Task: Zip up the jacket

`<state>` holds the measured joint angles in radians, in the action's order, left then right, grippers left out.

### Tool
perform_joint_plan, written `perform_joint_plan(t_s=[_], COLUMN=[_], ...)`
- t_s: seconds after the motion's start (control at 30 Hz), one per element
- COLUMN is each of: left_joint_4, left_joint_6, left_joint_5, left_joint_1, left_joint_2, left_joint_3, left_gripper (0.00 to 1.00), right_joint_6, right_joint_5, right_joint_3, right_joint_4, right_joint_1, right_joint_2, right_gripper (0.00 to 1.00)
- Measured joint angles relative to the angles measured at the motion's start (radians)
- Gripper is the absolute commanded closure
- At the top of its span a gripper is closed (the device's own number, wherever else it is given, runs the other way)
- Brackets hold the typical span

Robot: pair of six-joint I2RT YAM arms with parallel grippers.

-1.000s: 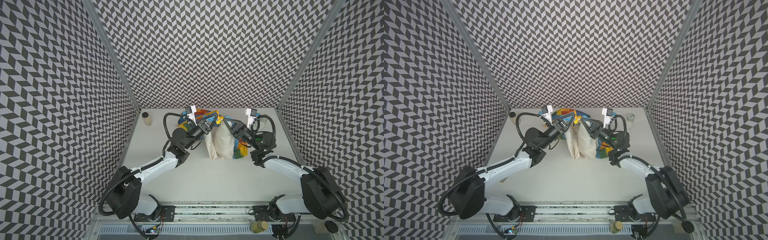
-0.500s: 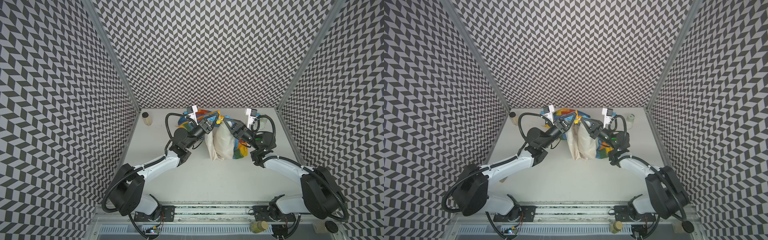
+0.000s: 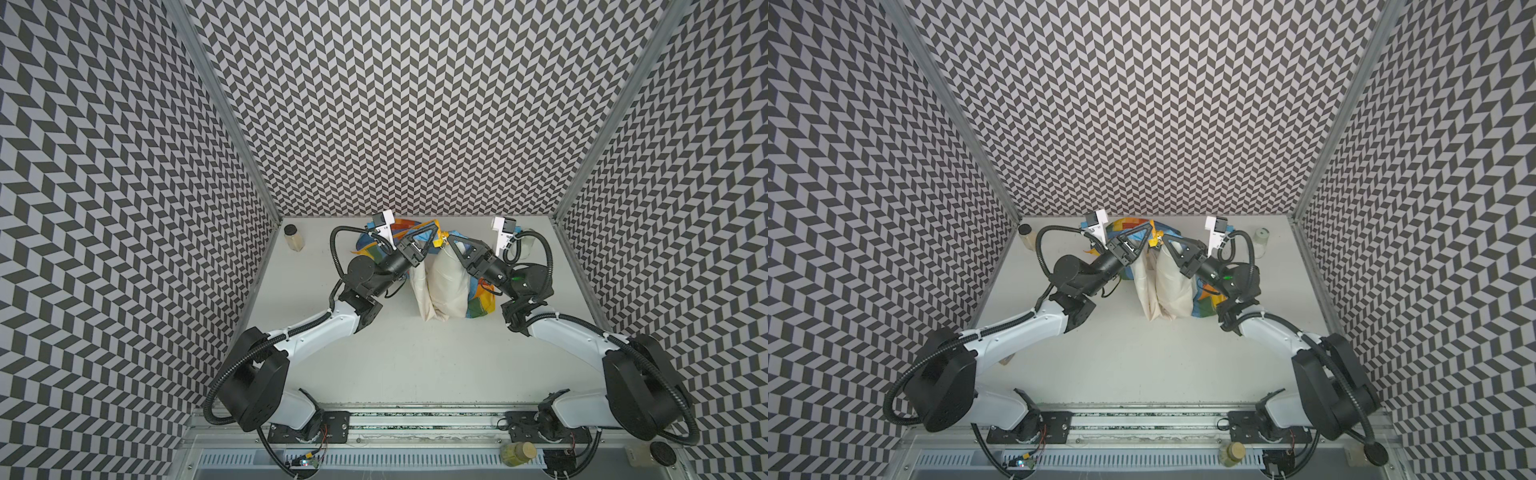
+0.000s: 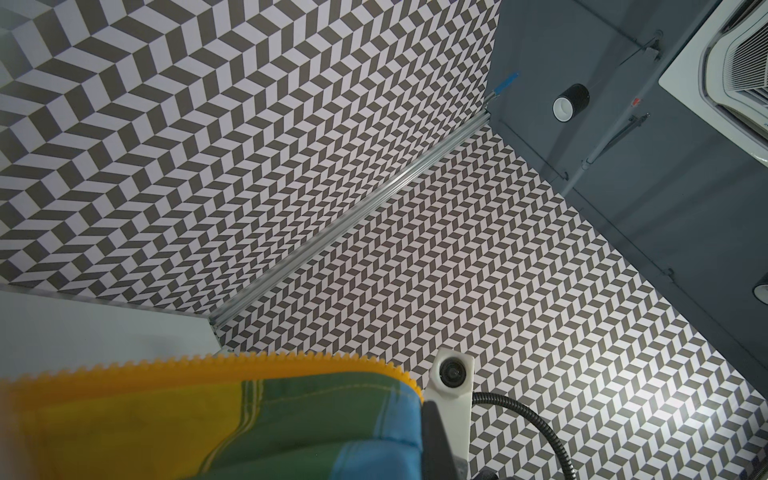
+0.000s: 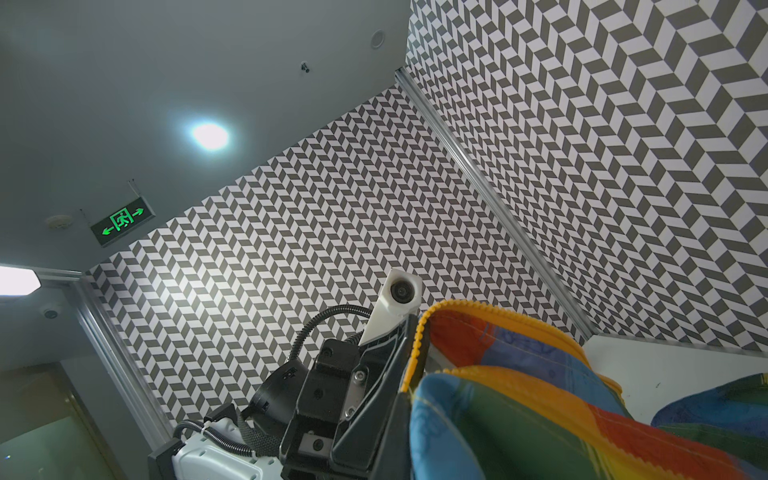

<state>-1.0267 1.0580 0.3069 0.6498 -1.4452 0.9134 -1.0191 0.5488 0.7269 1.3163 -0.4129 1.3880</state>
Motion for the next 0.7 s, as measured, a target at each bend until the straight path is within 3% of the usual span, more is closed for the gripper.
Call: perform_joint_plan(t_s=[0.7], left_joint_4=[-0.032], left_joint_6=[0.042], left_joint_5=[-0.003], left_joint_1=[0.004], left_joint_2=[-0.031], left_joint_3=[0.000], left_gripper=[1.00], right_joint_6=[0.002], right_joint_5=[-0.005], right_joint_3=[0.000], right_joint_4=[0.000], right_joint_1=[-0.004], right_joint_2=[-0.002], right_gripper=[1.00])
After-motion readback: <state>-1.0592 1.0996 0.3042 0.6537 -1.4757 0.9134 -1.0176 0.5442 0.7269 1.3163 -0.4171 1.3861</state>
